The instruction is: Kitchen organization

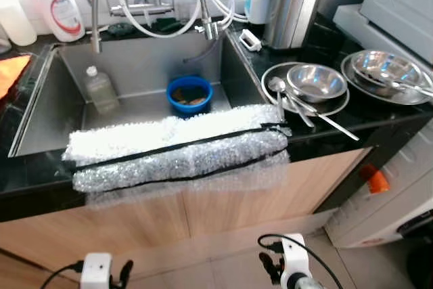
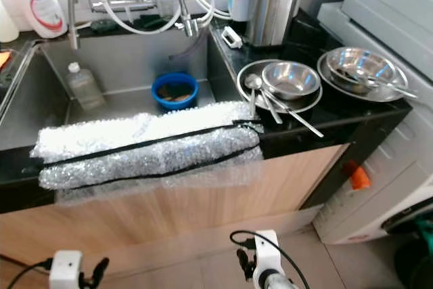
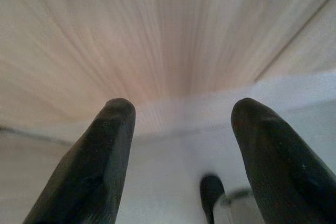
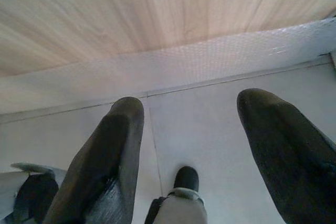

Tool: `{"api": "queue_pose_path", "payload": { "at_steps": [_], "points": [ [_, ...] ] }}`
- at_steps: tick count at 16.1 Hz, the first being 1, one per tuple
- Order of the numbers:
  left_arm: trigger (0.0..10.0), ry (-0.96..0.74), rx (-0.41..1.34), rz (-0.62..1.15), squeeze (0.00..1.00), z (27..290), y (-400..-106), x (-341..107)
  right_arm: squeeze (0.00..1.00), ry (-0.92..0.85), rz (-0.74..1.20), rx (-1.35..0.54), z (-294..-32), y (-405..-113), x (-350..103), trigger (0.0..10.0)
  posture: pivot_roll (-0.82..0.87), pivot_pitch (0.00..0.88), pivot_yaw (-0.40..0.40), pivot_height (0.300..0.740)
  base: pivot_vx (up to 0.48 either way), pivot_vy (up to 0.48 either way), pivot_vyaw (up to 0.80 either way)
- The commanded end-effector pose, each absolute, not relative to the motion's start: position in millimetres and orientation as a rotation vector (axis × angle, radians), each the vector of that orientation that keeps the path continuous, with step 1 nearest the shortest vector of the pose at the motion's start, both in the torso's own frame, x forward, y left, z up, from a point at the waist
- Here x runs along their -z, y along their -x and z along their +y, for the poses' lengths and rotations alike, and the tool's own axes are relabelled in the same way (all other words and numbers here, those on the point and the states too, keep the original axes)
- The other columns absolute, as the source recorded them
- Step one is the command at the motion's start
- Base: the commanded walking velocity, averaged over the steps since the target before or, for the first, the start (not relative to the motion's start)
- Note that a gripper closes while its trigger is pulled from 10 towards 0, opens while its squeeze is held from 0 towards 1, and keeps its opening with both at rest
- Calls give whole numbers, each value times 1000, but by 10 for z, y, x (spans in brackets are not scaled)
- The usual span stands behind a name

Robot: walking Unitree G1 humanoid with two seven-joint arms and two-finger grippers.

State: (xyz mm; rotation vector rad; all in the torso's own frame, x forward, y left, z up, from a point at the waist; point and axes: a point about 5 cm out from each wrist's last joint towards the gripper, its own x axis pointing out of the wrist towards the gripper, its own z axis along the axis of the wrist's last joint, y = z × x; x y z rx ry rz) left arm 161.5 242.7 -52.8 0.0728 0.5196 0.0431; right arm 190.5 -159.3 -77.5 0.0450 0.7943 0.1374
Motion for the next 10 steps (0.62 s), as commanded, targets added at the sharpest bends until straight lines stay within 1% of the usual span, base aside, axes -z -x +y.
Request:
{"api": "queue_pose_path", "payload": {
  "at_steps": [1, 2, 4, 6, 10],
  "points": [
    [10000, -63, -61, 475, 0, 2459, -1578, 473, 0, -62, 697, -119, -1684, -1923, 711, 10000, 17, 8, -9, 740, 0, 0, 0],
    [10000, -66, -61, 436, 0, 2448, -1552, 404, 0, -63, 528, -132, -1814, -1963, 553, 10000, 19, 5, -13, 740, 0, 0, 0],
    [10000, -69, -61, 393, 0, 2422, -1508, 314, 0, -46, 504, -104, -1894, -1917, 546, 10000, 21, 3, -15, 740, 0, 0, 0],
    [10000, -85, -54, 350, 0, 2398, -1448, 192, 0, -28, 425, -76, -1984, -1870, 439, 10000, 17, 0, -14, 740, 0, 0, 0],
    [10000, -83, -95, 304, 0, 2405, -1363, -15, 0, 17, 322, -78, -2013, -1730, 159, 10000, 2, 0, -3, 740, 0, 0, 0]
  ]
}}
